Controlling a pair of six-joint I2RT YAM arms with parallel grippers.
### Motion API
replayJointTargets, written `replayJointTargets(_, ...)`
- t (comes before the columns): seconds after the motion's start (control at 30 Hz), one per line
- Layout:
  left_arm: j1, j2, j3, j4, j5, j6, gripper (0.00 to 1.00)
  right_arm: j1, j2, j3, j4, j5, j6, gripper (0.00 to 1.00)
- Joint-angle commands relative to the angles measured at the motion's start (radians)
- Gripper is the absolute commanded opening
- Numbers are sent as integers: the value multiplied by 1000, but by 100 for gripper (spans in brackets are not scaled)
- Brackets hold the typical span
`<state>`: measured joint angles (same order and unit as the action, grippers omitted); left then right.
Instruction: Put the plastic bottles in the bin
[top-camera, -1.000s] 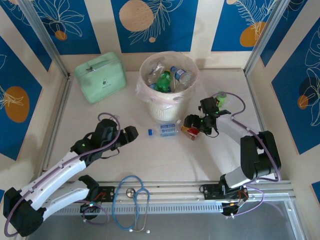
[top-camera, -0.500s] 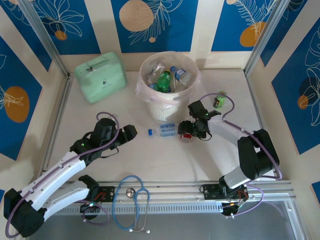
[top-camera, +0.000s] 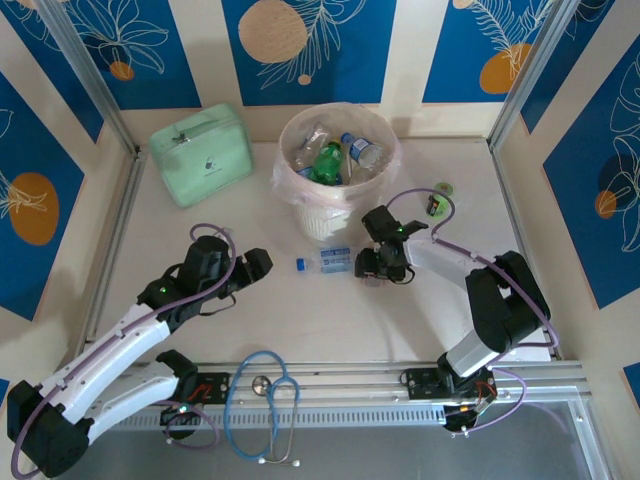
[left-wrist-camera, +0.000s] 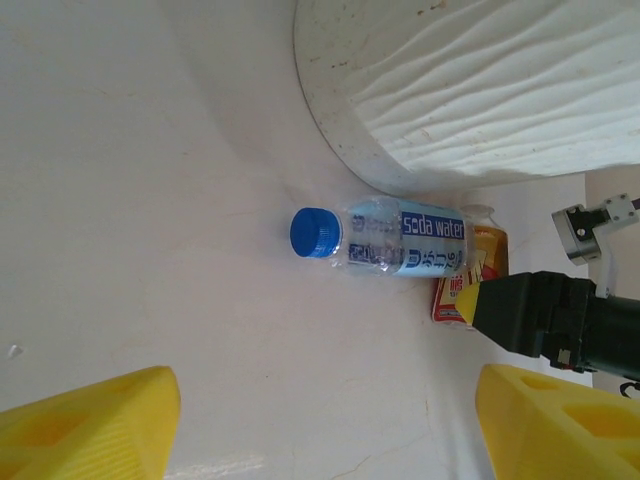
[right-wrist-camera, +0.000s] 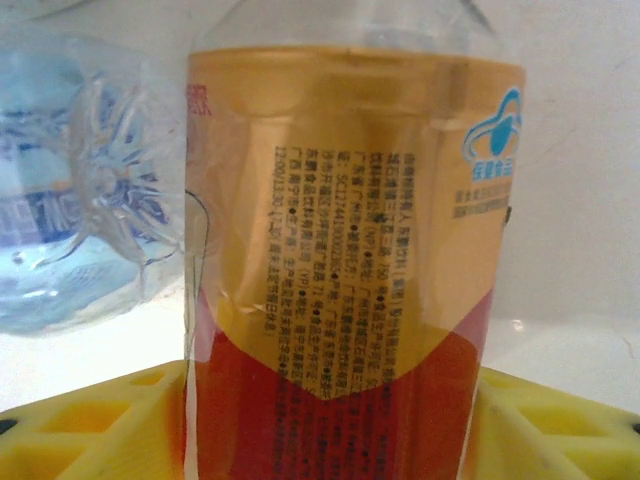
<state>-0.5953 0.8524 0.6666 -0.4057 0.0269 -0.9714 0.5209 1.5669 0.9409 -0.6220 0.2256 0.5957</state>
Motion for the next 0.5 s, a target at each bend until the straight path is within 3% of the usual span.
replayJointTargets(0.0, 16, -13, 11, -10, 19, 2, 78, 31, -14, 12, -22, 16, 1, 61)
replayJointTargets(0.47, 34, -5, 7, -9, 21, 10, 78, 152, -108, -16, -18, -27, -54, 55)
